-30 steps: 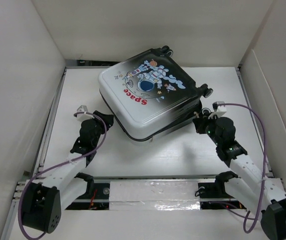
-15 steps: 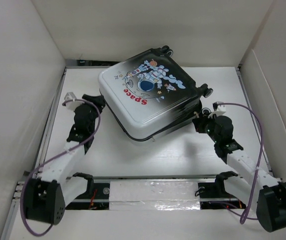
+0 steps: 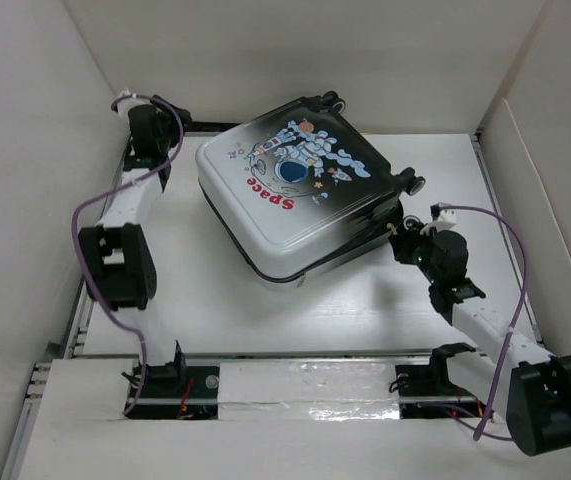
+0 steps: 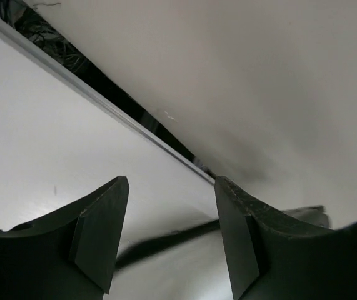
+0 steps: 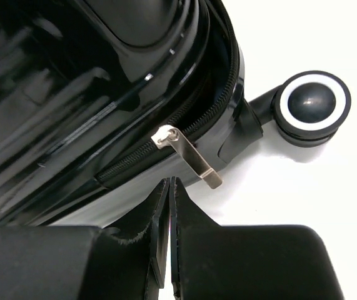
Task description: Pack the luggage
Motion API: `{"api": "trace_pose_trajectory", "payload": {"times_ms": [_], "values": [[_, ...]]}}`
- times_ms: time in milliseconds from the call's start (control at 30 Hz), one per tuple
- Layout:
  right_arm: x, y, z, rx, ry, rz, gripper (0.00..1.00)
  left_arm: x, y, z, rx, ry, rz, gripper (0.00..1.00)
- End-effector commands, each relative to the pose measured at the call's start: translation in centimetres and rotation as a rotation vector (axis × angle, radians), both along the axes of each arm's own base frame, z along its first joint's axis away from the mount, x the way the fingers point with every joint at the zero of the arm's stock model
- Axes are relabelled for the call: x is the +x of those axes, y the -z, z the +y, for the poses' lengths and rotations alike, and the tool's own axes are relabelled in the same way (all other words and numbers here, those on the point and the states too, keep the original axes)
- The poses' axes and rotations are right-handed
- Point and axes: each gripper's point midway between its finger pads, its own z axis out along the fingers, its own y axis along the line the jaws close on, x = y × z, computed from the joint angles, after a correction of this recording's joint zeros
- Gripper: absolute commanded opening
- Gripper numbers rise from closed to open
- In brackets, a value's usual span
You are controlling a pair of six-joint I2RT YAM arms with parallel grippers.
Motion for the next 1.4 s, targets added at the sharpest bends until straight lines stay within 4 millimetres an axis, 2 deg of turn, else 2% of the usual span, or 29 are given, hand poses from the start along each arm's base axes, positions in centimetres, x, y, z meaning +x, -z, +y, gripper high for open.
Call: {"api": "trace_pose_trajectory", "payload": {"times_ms": [0,33,100,133,200,233,300,333,500,533,600,633,667,700,733,767,800,833,867,933,1000,1033,1100,1133,1200,1233,1300,1333,1367], "values": [[0.8,-0.8,0.1,0.015,-0.003,-0.046,0.09,2.9,3.6,-0.6,0.103,0.202,0.149,0.55],[0.8,-0.6,0.2,0.018,-0.005,-0.038,0.09,5.2,4.3,-1.0,0.115,0.245,0.156,0.55],[1.3,-0.8,0.0,0.02,0.004,-0.046,0.09,5.7,6.5,-2.5,0.095,0.385,0.216,0.55],[1.5,-0.9,0.1,0.023,-0.002,-0.051,0.09,6.7,7.6,-3.0,0.087,0.421,0.221,0.55],[1.8,-0.8,0.5,0.027,-0.022,-0.041,0.09,6.9,8.1,-3.6,0.072,0.46,0.206,0.55],[2.3,-0.9,0.7,0.029,-0.028,-0.034,0.09,6.5,9.3,-4.1,0.067,0.464,0.224,0.55],[2.9,-1.3,1.4,0.04,-0.043,-0.045,0.09,6.7,8.7,-5.4,0.096,0.47,0.165,0.55],[3.5,-2.0,1.5,0.042,-0.044,-0.054,0.09,6.1,9.3,-5.4,0.098,0.465,0.172,0.55],[5.3,-1.9,2.6,0.025,-0.071,-0.045,0.1,5.2,9.1,-8.2,0.065,0.558,0.096,0.55],[5.7,-1.9,2.6,0.023,-0.069,-0.047,0.1,4.2,10.2,-8.4,0.036,0.564,0.116,0.55],[6.7,-2.8,3.1,0.019,-0.071,-0.078,0.1,3.6,10.1,-8.6,0.046,0.539,0.073,0.55],[7.0,-2.3,3.7,0.014,-0.089,-0.065,0.1,1.5,11.7,-8.9,0.043,0.523,0.101,0.55],[7.4,-2.4,4.2,0.007,-0.103,-0.071,0.1,1.1,11.9,-8.1,0.027,0.462,0.092,0.55],[8.1,-3.4,4.7,0.004,-0.11,-0.1,0.1,0.8,10.8,-8.1,0.019,0.448,0.014,0.55],[8.4,-3.6,5.6,-0.016,-0.135,-0.113,0.1,-1.6,12.5,-8.0,-0.015,0.432,0.043,0.54],[8.9,-2.9,6.1,-0.028,-0.145,-0.099,0.1,-2.2,12.4,-7.5,-0.059,0.38,0.032,0.54],[9.9,-3.7,6.3,-0.034,-0.147,-0.112,0.1,-2.8,11.8,-7.3,-0.066,0.357,-0.014,0.54],[10.2,-3.8,7.0,-0.044,-0.167,-0.118,0.1,-4.8,12.9,-7.0,-0.084,0.336,0.008,0.54],[10.6,-3.1,7.7,-0.047,-0.191,-0.102,0.1,-5.4,12.9,-6.5,-0.089,0.301,0.0,0.54],[11.6,-4.4,8.9,-0.03,-0.233,-0.135,0.1,-7.6,13.2,-6.4,-0.098,0.277,-0.003,0.54],[12.0,-3.9,10.3,-0.029,-0.292,-0.118,0.1,-8.9,13.1,-5.7,-0.105,0.232,-0.015,0.54],[12.3,-4.2,10.6,-0.032,-0.306,-0.12,0.1,-10.4,13.3,-5.4,-0.109,0.214,-0.01,0.54],[12.7,-5.0,11.0,-0.035,-0.324,-0.128,0.1,-11.6,13.3,-4.4,-0.11,0.155,-0.007,0.54],[12.6,-5.2,11.0,-0.031,-0.323,-0.135,0.1,-13.0,12.8,-4.0,-0.109,0.135,-0.022,0.54],[12.3,-5.2,10.6,-0.027,-0.326,-0.135,0.1,-14.0,11.9,-3.1,-0.092,0.087,-0.048,0.54],[11.8,-5.8,10.5,-0.024,-0.33,-0.147,0.1,-14.7,10.2,-2.8,-0.079,0.077,-0.088,0.54],[11.4,-5.2,8.8,-0.025,-0.291,-0.126,0.1,-15.4,9.2,-1.9,-0.06,0.029,-0.097,0.55],[10.9,-5.9,8.3,-0.021,-0.284,-0.139,0.16,-15.9,7.1,-1.5,-0.049,0.015,-0.144,0.56],[10.6,-5.8,7.8,-0.017,-0.277,-0.132,0.21,-16.1,6.4,-0.6,-0.04,-0.036,-0.144,0.57]]}}
